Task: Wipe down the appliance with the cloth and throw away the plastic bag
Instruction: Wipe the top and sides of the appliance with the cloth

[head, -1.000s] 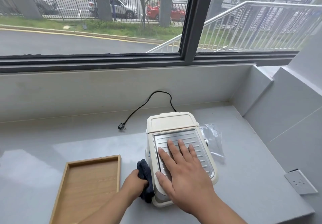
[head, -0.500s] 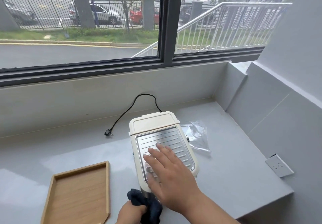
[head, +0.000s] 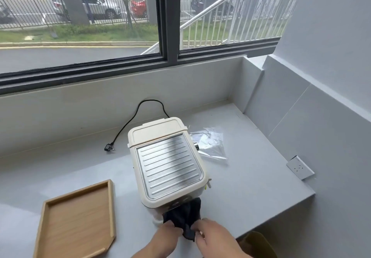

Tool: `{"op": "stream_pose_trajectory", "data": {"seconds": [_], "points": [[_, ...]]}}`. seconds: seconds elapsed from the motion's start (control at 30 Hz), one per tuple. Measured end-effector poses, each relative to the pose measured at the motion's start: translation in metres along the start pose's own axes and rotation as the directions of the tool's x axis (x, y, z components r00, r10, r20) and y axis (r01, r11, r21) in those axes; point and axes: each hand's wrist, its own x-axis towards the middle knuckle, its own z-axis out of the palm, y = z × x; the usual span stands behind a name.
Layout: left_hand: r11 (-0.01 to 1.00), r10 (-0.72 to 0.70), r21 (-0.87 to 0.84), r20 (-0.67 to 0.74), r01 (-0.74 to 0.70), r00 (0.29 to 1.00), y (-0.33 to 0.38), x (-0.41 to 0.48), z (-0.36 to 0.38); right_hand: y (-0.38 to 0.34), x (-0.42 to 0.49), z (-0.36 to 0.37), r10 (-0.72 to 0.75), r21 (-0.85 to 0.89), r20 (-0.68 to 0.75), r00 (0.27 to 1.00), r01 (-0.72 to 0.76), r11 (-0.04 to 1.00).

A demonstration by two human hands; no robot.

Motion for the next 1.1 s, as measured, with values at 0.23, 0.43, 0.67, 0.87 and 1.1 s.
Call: {"op": "stream_pose_trajectory", "data": {"seconds": [0.23,0.43,0.67,0.87,1.1], "points": [[0.956,-0.046,0.293,0.046,0.031,0.998,0.022,-0.004,0.007,0.008,0.030,0.029,0.373,0.657,0.351,0.859,-0.509,0.556],[0.907,-0.013,0.420,0.110,-0.035,0.994,0.035,-0.005,0.020,0.008,0.046,0.031,0.414,0.769,0.340,0.844,-0.503,0.394],[0.855,0.038,0.504,0.167,-0.119,0.985,0.067,-0.017,0.029,0.026,0.059,0.029,0.452,0.725,0.156,0.878,-0.413,0.552],[0.650,0.302,0.700,0.120,-0.296,0.946,0.111,-0.050,0.032,0.039,0.065,0.010,0.489,0.720,0.053,0.871,-0.373,0.585],[0.454,0.627,0.711,0.173,-0.537,0.759,0.163,-0.081,0.032,0.048,0.064,-0.009,0.446,0.884,0.018,0.895,-0.222,0.412]]}}
